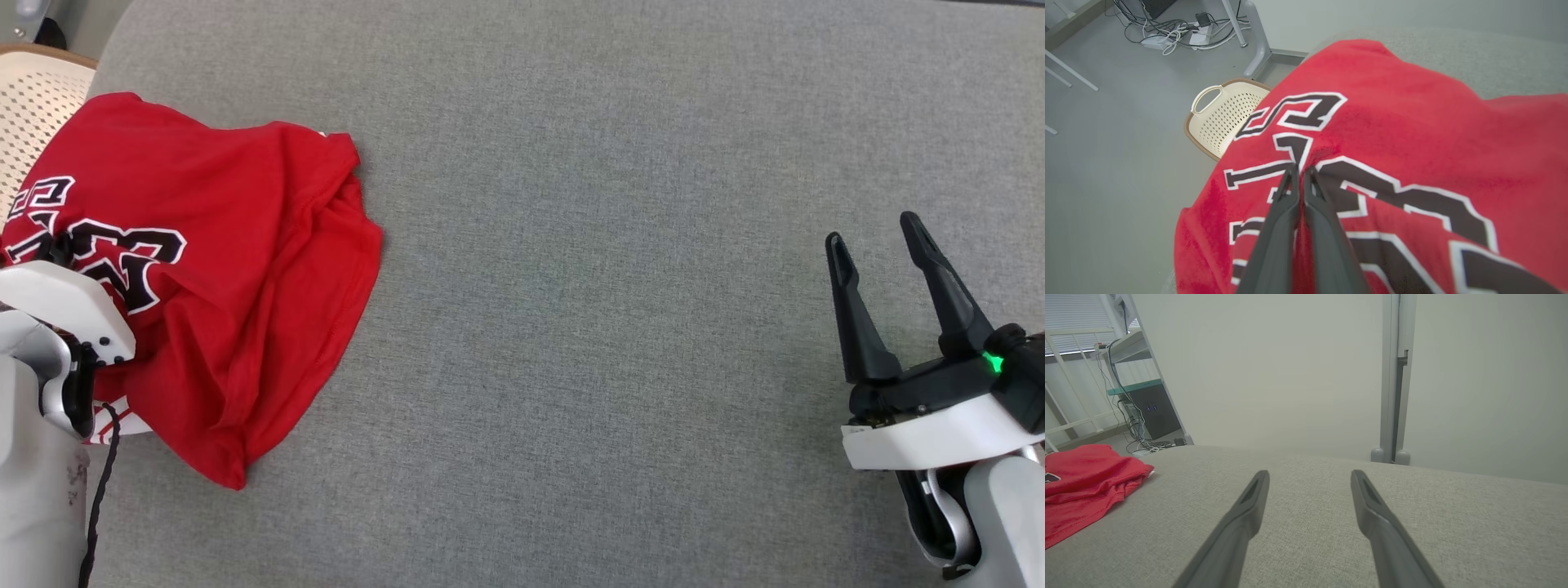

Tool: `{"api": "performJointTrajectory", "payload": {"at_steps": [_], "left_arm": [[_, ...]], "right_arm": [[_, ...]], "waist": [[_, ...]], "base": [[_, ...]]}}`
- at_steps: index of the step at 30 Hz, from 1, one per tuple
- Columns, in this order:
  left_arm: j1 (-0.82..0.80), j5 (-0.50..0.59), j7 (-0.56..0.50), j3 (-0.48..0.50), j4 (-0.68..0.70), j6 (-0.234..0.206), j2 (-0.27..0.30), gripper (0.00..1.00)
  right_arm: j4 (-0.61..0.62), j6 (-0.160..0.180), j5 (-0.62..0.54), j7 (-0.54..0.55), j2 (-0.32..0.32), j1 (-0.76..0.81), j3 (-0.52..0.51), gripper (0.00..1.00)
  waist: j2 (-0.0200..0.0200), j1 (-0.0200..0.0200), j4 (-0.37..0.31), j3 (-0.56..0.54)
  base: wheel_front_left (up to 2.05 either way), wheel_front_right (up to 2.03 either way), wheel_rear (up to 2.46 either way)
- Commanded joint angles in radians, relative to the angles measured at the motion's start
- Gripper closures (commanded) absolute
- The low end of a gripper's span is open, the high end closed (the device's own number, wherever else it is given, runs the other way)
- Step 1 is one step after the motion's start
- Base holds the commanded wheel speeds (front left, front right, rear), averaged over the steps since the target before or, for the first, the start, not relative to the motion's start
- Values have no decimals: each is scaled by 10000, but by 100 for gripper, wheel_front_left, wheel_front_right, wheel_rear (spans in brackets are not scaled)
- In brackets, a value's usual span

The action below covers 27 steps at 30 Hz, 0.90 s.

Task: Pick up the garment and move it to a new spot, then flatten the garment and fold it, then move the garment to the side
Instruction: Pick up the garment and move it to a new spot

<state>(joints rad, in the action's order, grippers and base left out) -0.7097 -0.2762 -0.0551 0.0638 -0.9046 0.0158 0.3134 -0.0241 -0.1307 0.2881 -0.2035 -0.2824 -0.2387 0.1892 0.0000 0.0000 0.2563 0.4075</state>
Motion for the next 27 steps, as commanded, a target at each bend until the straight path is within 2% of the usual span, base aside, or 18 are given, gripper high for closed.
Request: {"api": "performJointTrajectory", "payload": {"at_steps": [1, 9, 15, 17, 27], "left_arm": [[-188, 85, 367, 10, 49, -144, 142, 100], [-159, 186, 1612, -21, 510, -252, 313, 100], [42, 23, 2410, 36, 1841, -113, 311, 100], [143, -37, 2402, -11, 2797, -115, 260, 100], [889, -149, 1079, -158, 5753, -462, 184, 100]], "right_arm": [[-122, -1, -52, -63, 37, 101, 42, 0], [-666, -1, -8, -254, 359, 149, 251, 0], [-1172, -1, 108, -448, 725, 262, 239, 0], [-1391, -1, 103, -510, 920, 269, 268, 0], [-1748, -1, 171, -616, 1265, 209, 335, 0]], "waist": [[0, 0, 89, -226], [0, 0, 198, -1109], [0, 0, 221, -1913], [0, 0, 196, -2214], [0, 0, -68, -2649]], "base": [[0, 0, 0], [0, 0, 0], [0, 0, 0], [0, 0, 0], [0, 0, 0]]}}
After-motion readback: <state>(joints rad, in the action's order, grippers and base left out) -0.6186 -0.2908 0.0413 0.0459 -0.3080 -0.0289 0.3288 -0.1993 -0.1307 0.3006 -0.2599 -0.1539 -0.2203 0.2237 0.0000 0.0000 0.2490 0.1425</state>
